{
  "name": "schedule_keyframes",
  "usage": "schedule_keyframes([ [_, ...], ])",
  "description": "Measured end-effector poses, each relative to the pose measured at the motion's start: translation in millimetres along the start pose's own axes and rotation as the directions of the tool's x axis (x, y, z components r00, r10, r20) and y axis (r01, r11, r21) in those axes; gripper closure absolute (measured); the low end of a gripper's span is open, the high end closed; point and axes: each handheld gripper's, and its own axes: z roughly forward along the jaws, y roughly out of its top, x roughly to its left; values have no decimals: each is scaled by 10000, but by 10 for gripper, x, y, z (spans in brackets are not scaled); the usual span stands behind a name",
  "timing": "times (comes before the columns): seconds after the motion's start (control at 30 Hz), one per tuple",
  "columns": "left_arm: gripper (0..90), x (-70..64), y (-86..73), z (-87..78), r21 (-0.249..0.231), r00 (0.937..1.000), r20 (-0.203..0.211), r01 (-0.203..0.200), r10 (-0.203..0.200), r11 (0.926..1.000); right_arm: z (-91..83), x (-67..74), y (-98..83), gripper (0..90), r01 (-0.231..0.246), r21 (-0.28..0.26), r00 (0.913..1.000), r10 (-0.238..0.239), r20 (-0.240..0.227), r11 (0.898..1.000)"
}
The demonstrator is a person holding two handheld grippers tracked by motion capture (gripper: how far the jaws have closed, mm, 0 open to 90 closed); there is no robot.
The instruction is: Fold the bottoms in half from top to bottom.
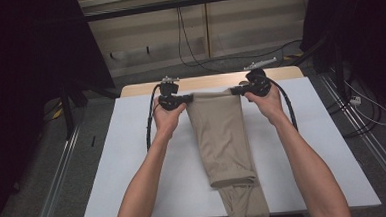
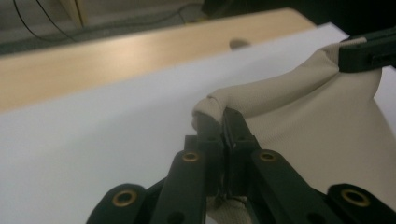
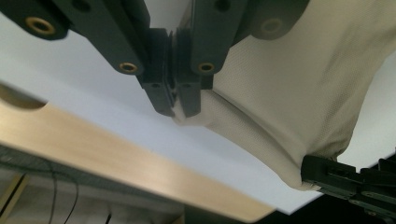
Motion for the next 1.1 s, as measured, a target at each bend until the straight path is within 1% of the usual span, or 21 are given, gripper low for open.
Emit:
schedule_keyframes([
  [0.13, 873, -29, 363, -104, -519, 9991, -232, -361, 350, 9980, -106, -32, 272, 875, 16, -591, 9994, 4, 348, 9983],
  [0.23, 873, -31, 644, -173, -834, 9983, -368, -478, 449, 9954, -201, -58, 504, 875, 81, -939, 9978, -19, 661, 9955],
  [0.33, 873, -35, 900, -201, -1069, 9963, -655, -617, 549, 9924, -267, -88, 751, 875, 132, -1270, 9960, -18, 889, 9918],
  [0.43, 869, 6, 1086, -181, -1235, 9967, -757, -387, 295, 9916, -310, -101, 966, 866, 143, -1779, 9917, 88, 1281, 9839],
  [0.47, 853, 40, 1105, -138, -1061, 9982, -591, 71, -135, 9943, -297, -123, 1006, 819, 186, -1790, 9881, 92, 1533, 9837],
  [0.5, 740, 64, 1102, -88, -628, 9956, -897, 228, -284, 9978, -281, -143, 1026, 641, 2, -1834, 9822, 343, 1845, 9830],
  [0.53, 404, 76, 1059, -55, -490, 9894, -1439, 127, -197, 9987, -266, -165, 1021, 381, -219, -1946, 9710, 672, 2293, 9806],
  [0.57, 340, 105, 997, -43, -460, 9909, -1339, 95, -156, 9989, -260, -182, 996, 388, -347, -1963, 9624, 857, 2577, 9799],
  [0.6, 352, 130, 931, -31, -459, 9930, -1157, 183, -235, 9988, -257, -203, 960, 411, -446, -1879, 9663, 901, 2410, 9812],
  [0.63, 323, 153, 865, -25, -435, 9926, -1179, 235, -285, 9988, -252, -211, 920, 370, -424, -1766, 9671, 848, 2398, 9834],
  [0.67, 289, 177, 804, -30, -378, 9922, -1197, 318, -361, 9988, -250, -213, 873, 368, -385, -1696, 9659, 802, 2461, 9848],
  [0.73, 235, 217, 685, -66, -325, 9932, -959, 625, -653, 9975, -254, -191, 752, 393, -495, -1667, 9769, 825, 1973, 9848],
  [0.77, 233, 215, 626, -102, -347, 9930, -1040, 529, -563, 9980, -255, -149, 686, 410, -490, -1598, 9811, 775, 1774, 9859],
  [0.8, 226, 197, 564, -146, -345, 9930, -1092, 426, -462, 9985, -253, -86, 614, 430, -327, -1429, 9853, 559, 1612, 9892],
  [0.83, 214, 163, 497, -190, -379, 9941, -1027, 303, -341, 9988, -254, -7, 537, 434, -101, -1221, 9900, 272, 1386, 9925],
  [0.87, 205, 122, 417, -236, -488, 9966, -808, 144, -183, 9987, -256, 72, 453, 439, 62, -1036, 9940, 52, 1096, 9946],
  [0.93, 214, 26, 252, -327, -416, 9959, -876, -276, 239, 9988, -293, 233, 274, 482, 489, -771, 9947, -416, 942, 9958],
  [0.97, 212, -21, 153, -371, -437, 9960, -796, -429, 394, 9981, -321, 296, 184, 502, 578, -671, 9963, -532, 678, 9961],
  [1.0, 209, -68, 47, -408, -434, 9965, -668, -522, 493, 9977, -354, 359, 87, 518, 524, -668, 9977, -493, 473, 9964],
  [1.03, 205, -110, -64, -442, -439, 9974, -536, -510, 486, 9977, -378, 423, -11, 532, 675, -520, 9973, -658, 330, 9964],
  [1.1, 205, -188, -257, -499, 23, 9954, -629, -721, 721, 9974, -417, 586, -211, 586, 954, -121, 9954, -954, -12, 9954],
])
